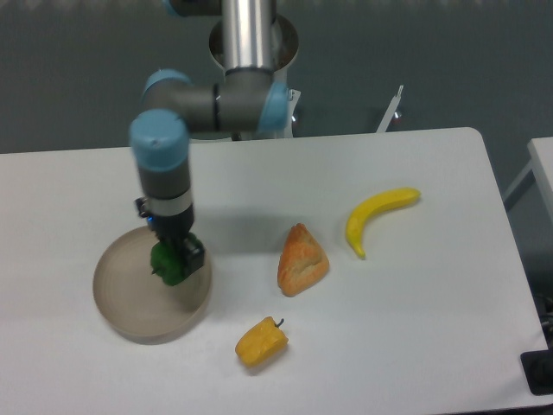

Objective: Pick up the green pepper from the plate
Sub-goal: 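Lift the green pepper off the plate and carry it toward the bread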

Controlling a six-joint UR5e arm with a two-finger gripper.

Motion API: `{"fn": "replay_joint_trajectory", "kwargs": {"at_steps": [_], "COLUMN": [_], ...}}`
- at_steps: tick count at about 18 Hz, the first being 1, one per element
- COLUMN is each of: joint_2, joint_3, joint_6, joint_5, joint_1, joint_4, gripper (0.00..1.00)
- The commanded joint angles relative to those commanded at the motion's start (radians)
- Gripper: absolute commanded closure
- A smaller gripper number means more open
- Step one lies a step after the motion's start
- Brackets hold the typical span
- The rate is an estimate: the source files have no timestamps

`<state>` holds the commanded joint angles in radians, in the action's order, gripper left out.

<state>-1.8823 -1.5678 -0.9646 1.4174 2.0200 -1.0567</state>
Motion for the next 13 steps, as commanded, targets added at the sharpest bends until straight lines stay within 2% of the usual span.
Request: {"fn": "replay_joint_trajectory", "kwargs": {"at_steps": [2,4,7,8,10,13], "joint_2": [0.025,0.034,0.052,0.051,0.037,0.016], "joint_3": [0.003,0.005,0.023,0.04,0.064,0.074], "joint_6": [-0.02,-0.098,-0.325,-0.417,-0.505,-0.537], "joint_5": [0.0,0.0,0.012,0.04,0.101,0.135], "joint_1": [0.038,0.084,0.193,0.233,0.267,0.318], "joint_4": [-0.051,-0.106,-0.244,-0.306,-0.342,-0.33], "gripper": [0.72,0.72,0.71,0.71,0.71,0.72]}}
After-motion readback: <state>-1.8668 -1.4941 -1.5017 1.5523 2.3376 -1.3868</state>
